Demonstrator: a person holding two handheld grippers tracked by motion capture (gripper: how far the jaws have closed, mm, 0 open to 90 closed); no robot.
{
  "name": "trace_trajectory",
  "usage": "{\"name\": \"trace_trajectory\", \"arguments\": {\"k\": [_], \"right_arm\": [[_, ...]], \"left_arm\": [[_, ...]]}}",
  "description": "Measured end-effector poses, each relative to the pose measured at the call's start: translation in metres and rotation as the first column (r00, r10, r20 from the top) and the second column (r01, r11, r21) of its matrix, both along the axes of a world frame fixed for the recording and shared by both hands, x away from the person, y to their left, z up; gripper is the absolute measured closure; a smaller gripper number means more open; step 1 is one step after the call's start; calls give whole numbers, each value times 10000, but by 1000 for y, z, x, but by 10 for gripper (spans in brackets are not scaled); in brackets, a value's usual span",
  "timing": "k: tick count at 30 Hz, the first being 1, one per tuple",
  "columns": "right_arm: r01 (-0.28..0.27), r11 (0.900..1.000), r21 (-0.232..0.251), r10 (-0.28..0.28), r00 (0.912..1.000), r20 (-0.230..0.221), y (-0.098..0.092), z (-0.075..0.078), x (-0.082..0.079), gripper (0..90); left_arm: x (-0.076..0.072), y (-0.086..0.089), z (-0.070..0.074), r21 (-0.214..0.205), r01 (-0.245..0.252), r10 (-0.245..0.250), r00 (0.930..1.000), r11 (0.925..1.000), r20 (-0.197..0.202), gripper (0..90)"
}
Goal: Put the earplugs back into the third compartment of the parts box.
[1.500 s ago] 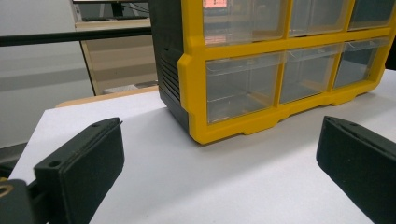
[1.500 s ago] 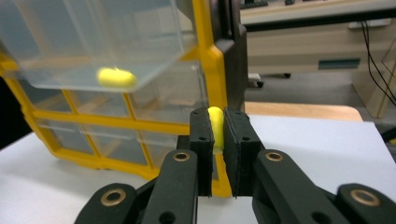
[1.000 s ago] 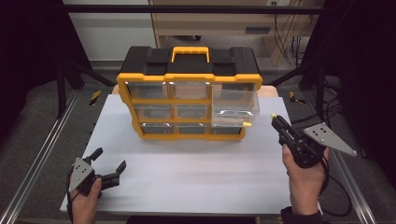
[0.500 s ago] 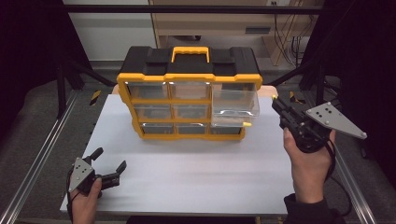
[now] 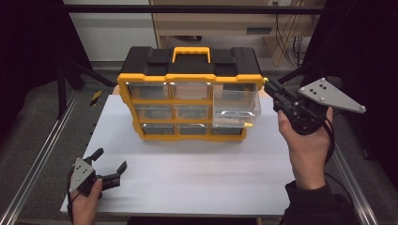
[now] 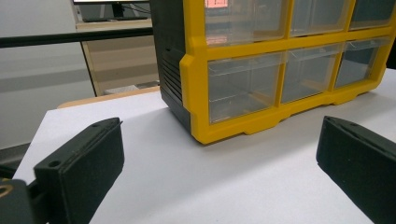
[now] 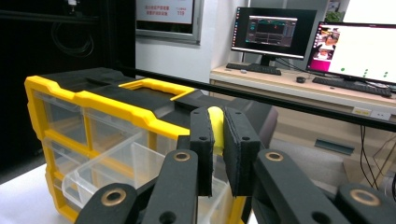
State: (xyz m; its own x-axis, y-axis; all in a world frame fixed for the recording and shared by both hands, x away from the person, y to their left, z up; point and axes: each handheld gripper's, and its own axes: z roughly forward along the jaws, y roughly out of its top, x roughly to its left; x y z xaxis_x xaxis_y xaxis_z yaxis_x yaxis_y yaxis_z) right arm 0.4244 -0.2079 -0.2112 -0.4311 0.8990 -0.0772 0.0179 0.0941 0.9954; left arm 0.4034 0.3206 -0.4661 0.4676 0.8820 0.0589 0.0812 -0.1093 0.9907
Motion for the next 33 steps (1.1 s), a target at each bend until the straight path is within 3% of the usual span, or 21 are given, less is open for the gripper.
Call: {"name": "trace_trajectory", "arguments": {"k": [11, 33], "right_arm": [[-208, 9993, -303, 208, 9998, -28, 13, 10, 8, 825], [-673, 9932, -946, 642, 9973, -355, 37, 9, 19, 819]], "left_arm": [[0, 1, 0, -37, -25, 25, 10000, 10000, 3, 5], [0, 1, 0, -3, -8, 8, 10000, 10000, 21, 6]]}}
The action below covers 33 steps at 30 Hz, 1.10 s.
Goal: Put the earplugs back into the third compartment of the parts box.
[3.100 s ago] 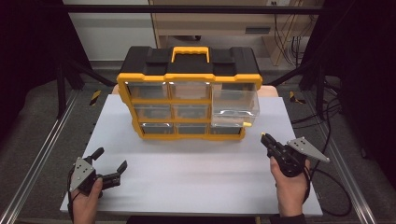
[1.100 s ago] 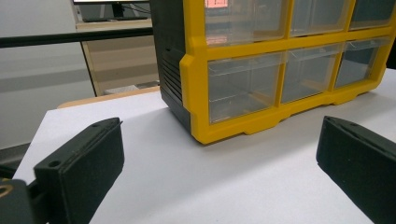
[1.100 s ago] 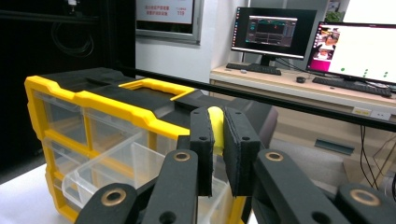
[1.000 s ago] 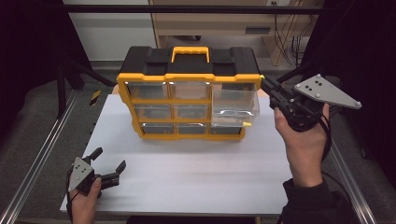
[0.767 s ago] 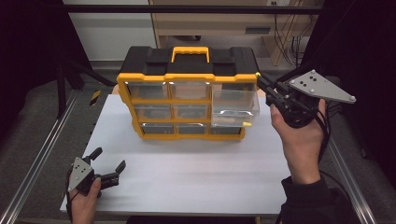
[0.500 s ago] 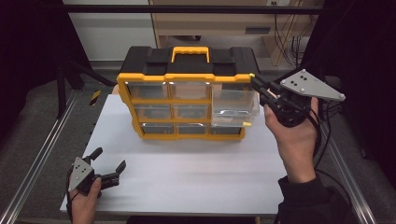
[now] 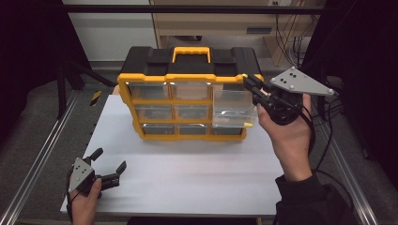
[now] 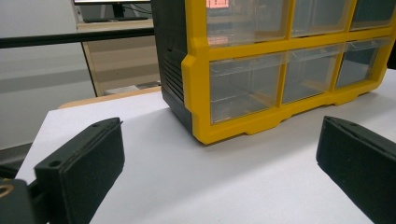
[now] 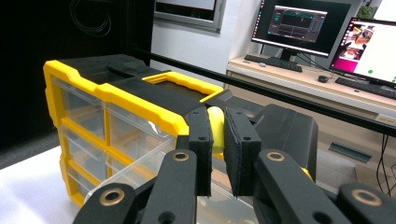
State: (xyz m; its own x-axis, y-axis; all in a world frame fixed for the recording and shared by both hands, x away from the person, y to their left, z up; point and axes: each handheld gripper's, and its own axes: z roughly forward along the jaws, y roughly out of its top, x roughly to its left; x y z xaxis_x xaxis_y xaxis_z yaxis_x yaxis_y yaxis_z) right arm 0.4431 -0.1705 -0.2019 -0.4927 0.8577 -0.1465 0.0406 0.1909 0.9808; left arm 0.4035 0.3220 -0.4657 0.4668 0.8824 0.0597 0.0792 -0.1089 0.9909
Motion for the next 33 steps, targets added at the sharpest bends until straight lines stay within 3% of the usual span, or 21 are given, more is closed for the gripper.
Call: {"name": "trace_trajectory", "arguments": {"k": [18, 23, 33], "right_arm": [[-371, 9990, -254, 365, 9991, -226, 13, -1, -1, 817], [-481, 9975, -520, 469, 9986, -242, 18, -2, -2, 815], [-551, 9956, -760, 506, 9969, -598, 21, -8, 2, 814]], "left_arm": [[0, 1, 0, -38, 0, 0, 10000, 10000, -1, 6], [0, 0, 0, 5, 37, -37, 10000, 10000, -9, 5], [0, 0, 0, -15, 19, -19, 10000, 10000, 10, 5]]}}
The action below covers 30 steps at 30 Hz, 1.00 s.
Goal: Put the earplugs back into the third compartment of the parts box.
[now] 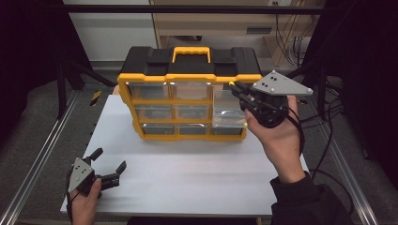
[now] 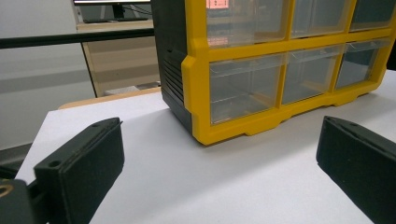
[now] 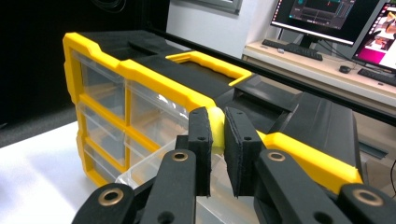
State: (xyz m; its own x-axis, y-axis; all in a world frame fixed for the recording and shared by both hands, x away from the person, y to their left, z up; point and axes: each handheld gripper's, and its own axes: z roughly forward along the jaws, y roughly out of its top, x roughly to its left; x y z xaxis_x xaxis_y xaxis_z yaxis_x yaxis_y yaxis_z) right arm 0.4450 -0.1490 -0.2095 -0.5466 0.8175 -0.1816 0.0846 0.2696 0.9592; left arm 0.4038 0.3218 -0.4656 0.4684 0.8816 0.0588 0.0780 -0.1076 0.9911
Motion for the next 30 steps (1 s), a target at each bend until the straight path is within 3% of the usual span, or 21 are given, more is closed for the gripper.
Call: {"name": "trace_trajectory", "arguments": {"k": [9, 21, 30], "right_arm": [[2, 10000, -49, -3, 9998, -186, 0, -4, 2, 802], [125, 9999, -2, -125, 9994, -330, 0, -7, 3, 688], [365, 9975, 608, -377, 9991, 183, -3, -9, -3, 456]], "left_arm": [[0, 0, 0, -3, -7, 7, 10000, 10000, 1, 5], [0, 0, 0, 4, -7, 7, 10000, 10000, 6, 5], [0, 0, 0, -16, -13, 13, 10000, 10000, -3, 5]]}}
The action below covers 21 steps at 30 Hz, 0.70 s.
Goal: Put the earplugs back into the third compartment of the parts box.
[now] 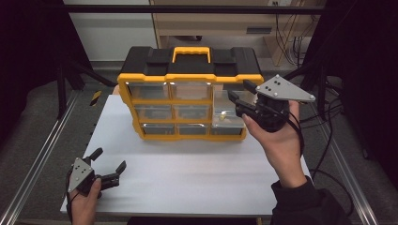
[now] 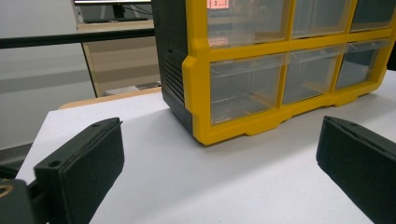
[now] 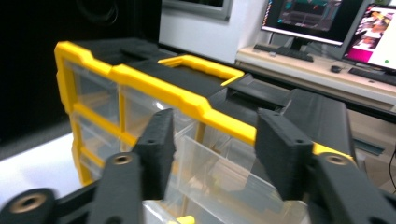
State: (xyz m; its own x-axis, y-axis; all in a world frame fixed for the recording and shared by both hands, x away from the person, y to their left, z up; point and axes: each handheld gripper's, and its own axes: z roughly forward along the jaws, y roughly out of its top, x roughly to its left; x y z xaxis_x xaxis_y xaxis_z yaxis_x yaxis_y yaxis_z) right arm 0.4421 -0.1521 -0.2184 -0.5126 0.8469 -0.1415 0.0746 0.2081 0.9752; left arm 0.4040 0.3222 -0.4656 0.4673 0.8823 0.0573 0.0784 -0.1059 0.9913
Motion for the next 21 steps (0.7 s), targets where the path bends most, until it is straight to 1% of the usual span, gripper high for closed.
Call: {"name": "trace_trajectory", "arguments": {"k": [3, 8, 10, 14, 19, 21], "right_arm": [[191, 9996, 194, -192, 9998, 86, -1, -1, -2, 346], [442, 9980, 461, -451, 9988, 204, -3, -1, -6, 227], [508, 9969, 594, -518, 9986, 145, -5, -1, -8, 181], [449, 9959, 779, -448, 9990, -30, -8, -2, -11, 139], [526, 9924, 1114, -512, 9986, -151, -12, -6, -15, 116], [545, 9927, 1075, -536, 9985, -114, -12, -7, -16, 110]], "left_arm": [[0, 0, 0, 31, 28, -28, 10000, 10000, -10, 5], [0, -1, 0, 43, 17, -17, 10000, 10000, -17, 5], [0, -1, 0, 41, 7, -7, 10000, 10000, -12, 5], [0, -1, 0, 25, 11, -11, 10000, 10000, -2, 4], [0, 0, 0, -4, -1, 1, 10000, 10000, -2, 4], [0, 0, 0, 10, 3, -3, 10000, 10000, -11, 4]]}}
